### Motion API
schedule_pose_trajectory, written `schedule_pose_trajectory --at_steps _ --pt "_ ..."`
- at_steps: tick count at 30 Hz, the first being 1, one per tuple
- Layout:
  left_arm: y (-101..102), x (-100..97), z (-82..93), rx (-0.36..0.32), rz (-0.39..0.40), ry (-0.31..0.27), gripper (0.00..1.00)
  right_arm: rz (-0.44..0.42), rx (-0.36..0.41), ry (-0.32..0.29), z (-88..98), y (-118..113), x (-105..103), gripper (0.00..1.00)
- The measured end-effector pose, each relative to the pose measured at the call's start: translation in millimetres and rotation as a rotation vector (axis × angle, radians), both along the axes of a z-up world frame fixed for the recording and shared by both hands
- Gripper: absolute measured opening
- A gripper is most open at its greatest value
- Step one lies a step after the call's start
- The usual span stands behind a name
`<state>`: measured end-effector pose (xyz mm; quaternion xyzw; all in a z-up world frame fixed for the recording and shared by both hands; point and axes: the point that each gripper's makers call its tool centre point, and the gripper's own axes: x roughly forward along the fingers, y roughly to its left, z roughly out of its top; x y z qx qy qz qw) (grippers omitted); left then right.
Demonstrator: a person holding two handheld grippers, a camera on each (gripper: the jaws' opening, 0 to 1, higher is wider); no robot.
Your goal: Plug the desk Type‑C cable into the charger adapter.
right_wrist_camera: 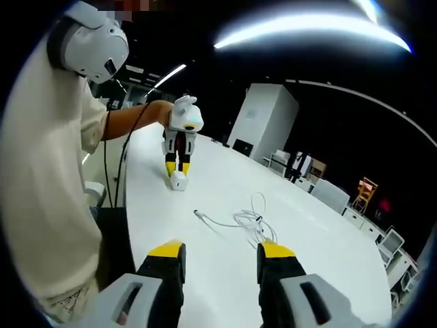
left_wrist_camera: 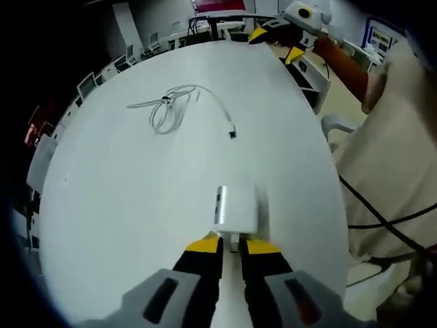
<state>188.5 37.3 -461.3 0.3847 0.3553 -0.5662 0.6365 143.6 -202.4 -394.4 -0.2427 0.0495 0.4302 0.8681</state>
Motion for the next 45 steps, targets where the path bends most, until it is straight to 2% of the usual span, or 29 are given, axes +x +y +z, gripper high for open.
schedule_pose_trajectory --at_steps 11,23,27,34,45 --pt "1 2.8 -3.1 0.052 0.015 0.004 0.08 0.003 0.001 0.003 -0.9 0 0 0.42" --pt "0 -0.5 -4.5 0.131 -0.004 0.016 0.06 0.027 -0.018 0.009 -3.8 8 -1 0.42" --pt "-1 0.2 -4.6 0.112 0.022 0.033 0.05 0.026 -0.018 0.009 -3.5 7 -2 0.42" --pt "-1 -0.5 -4.6 0.086 0.005 0.029 0.04 0.036 -0.018 0.010 -0.4 11 2 0.39" --pt "-1 -0.5 -4.6 0.071 -0.011 0.031 0.04 0.093 -0.117 0.011 -4.3 21 9 0.38"
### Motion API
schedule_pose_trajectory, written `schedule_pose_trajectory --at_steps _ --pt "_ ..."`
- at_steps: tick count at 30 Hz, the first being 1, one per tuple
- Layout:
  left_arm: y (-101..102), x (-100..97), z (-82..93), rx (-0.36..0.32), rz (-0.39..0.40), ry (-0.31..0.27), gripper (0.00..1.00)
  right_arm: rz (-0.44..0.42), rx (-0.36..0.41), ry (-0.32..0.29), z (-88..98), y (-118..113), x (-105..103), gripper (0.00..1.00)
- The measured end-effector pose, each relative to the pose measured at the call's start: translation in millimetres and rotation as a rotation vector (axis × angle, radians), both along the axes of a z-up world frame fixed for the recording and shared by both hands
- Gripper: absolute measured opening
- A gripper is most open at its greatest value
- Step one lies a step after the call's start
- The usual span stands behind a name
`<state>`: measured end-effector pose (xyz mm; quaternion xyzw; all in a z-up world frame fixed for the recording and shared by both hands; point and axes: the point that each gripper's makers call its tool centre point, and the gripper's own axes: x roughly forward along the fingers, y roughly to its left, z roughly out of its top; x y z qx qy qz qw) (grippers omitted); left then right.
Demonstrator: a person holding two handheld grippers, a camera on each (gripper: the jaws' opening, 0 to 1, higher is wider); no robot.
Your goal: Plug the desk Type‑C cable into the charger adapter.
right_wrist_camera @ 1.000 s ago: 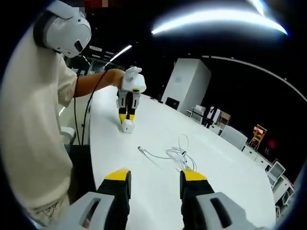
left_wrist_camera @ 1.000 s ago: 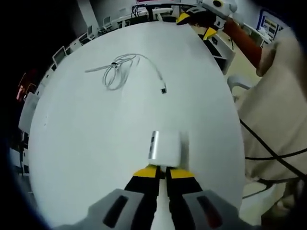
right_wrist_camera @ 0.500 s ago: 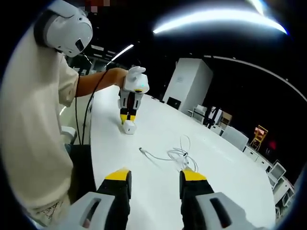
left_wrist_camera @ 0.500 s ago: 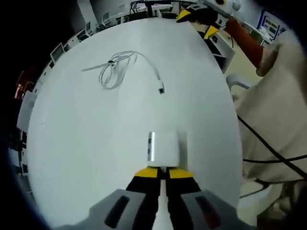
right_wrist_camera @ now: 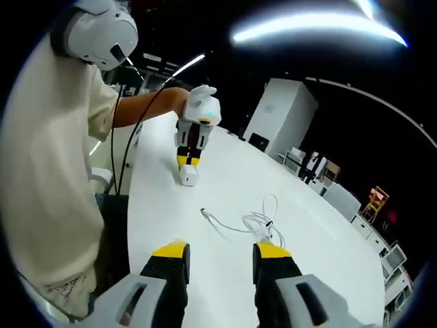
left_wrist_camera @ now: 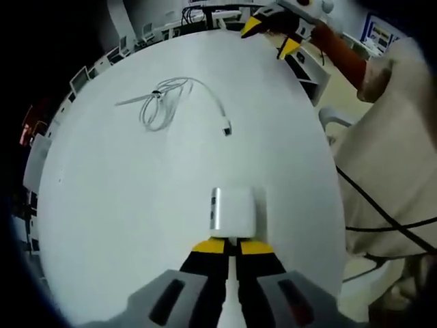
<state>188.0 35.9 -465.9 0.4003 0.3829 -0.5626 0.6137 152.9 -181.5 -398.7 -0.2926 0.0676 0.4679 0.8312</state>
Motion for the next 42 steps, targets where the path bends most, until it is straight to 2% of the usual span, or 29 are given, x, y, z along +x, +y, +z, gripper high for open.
schedule_pose_trajectory --at_steps 4,10,18,27,42 --pt "-1 -1.6 -0.1 0.002 -0.002 0.002 0.04 0.023 -0.037 0.000 -1.0 2 4 0.35" --pt "-1 -1.5 0.1 0.010 0.001 0.003 0.04 0.093 -0.135 -0.008 -1.7 14 9 0.34" --pt "-1 -0.5 0.1 0.013 -0.002 0.006 0.05 0.177 -0.188 0.008 -8.5 33 21 0.31" --pt "-2 -0.4 -0.2 0.011 0.003 0.012 0.05 0.241 -0.147 0.053 -14.8 42 29 0.31" --pt "-4 -3.2 -0.7 0.022 0.004 0.016 0.05 0.314 -0.186 0.100 -36.1 62 44 0.26"
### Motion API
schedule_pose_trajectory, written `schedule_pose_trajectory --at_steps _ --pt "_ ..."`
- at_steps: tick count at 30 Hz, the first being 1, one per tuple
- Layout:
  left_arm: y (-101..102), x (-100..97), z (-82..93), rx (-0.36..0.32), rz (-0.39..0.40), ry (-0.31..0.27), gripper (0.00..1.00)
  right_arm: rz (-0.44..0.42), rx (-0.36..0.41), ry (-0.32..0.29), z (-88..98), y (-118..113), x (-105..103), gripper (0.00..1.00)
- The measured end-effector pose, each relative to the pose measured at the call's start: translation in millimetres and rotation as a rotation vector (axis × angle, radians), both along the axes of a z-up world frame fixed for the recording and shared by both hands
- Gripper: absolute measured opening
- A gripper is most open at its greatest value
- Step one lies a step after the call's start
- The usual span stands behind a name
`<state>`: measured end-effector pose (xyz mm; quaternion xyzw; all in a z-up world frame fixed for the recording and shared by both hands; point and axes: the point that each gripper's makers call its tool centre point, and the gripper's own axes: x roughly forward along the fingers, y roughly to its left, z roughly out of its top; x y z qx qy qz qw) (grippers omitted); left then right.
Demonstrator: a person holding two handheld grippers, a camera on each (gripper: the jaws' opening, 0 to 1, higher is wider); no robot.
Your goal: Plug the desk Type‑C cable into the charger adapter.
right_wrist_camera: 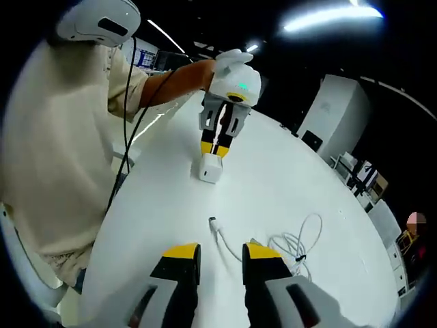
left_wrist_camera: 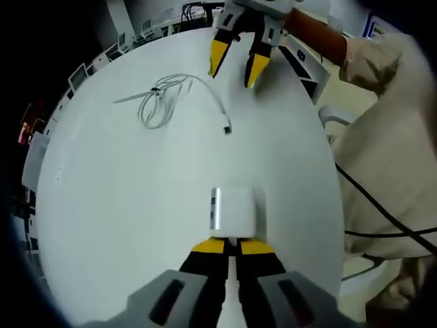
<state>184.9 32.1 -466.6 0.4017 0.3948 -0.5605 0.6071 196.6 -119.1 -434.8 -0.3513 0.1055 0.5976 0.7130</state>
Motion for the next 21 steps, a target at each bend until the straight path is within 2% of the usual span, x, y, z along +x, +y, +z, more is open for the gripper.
schedule_pose_trajectory --at_steps 10,18,21 --pt "2 0.7 0.2 0.003 0.002 0.003 0.05 0.035 -0.082 -0.005 -2.7 16 3 0.24" --pt "2 1.3 0.1 0.008 0.004 0.006 0.05 0.067 -0.191 -0.017 -14.6 25 4 0.23" --pt "2 1.1 -0.1 0.014 0.001 0.006 0.05 0.079 -0.174 -0.008 -12.5 31 4 0.18"
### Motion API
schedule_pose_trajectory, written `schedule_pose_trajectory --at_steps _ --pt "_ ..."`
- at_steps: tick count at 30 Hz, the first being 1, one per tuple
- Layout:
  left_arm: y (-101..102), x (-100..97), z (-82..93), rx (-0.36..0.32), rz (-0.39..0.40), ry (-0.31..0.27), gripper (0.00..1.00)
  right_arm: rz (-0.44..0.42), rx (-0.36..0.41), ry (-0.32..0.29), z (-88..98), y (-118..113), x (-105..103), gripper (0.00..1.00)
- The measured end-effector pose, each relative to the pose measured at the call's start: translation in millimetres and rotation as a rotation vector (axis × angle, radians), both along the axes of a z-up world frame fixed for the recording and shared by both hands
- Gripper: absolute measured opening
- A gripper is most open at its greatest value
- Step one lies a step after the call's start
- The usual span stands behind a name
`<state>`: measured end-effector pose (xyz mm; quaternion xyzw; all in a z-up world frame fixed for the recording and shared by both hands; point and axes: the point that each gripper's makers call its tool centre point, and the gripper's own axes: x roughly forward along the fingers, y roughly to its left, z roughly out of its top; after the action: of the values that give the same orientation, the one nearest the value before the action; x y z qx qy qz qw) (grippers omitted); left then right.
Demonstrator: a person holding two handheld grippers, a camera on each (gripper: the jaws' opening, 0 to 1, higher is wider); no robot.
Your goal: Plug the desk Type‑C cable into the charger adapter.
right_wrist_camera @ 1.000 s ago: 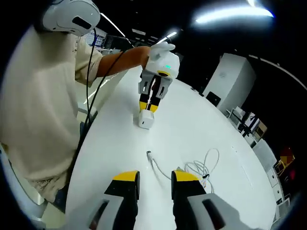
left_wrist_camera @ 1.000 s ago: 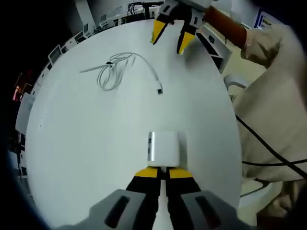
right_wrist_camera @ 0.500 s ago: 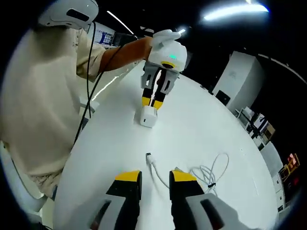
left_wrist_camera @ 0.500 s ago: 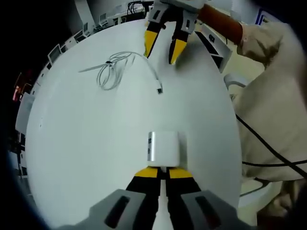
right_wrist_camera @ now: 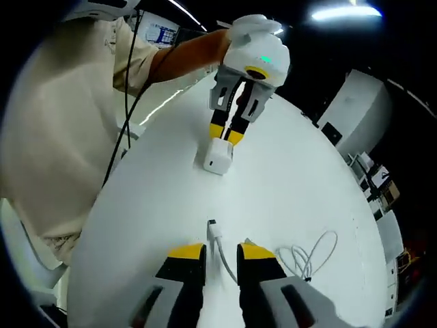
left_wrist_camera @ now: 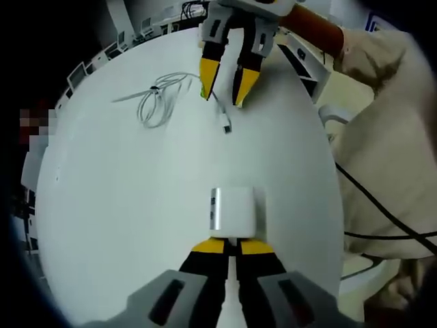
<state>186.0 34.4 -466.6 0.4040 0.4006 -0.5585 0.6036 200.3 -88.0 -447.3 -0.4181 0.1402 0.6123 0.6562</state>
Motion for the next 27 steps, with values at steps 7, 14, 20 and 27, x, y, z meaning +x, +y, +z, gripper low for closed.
schedule_pose_trajectory --at_steps 7,14,20,27 --pt "1 -0.2 0.4 -0.004 0.003 0.001 0.05 0.017 -0.061 0.006 -7.5 1 1 0.18" --pt "0 -0.7 0.7 -0.013 0.004 0.008 0.05 0.022 -0.089 0.009 -9.7 -1 2 0.14" --pt "-1 -0.6 1.3 -0.004 -0.002 0.001 0.05 0.035 -0.111 0.008 -11.8 0 3 0.13" --pt "0 -0.2 1.6 -0.008 0.004 0.000 0.05 0.047 -0.118 0.009 -12.9 3 5 0.11"
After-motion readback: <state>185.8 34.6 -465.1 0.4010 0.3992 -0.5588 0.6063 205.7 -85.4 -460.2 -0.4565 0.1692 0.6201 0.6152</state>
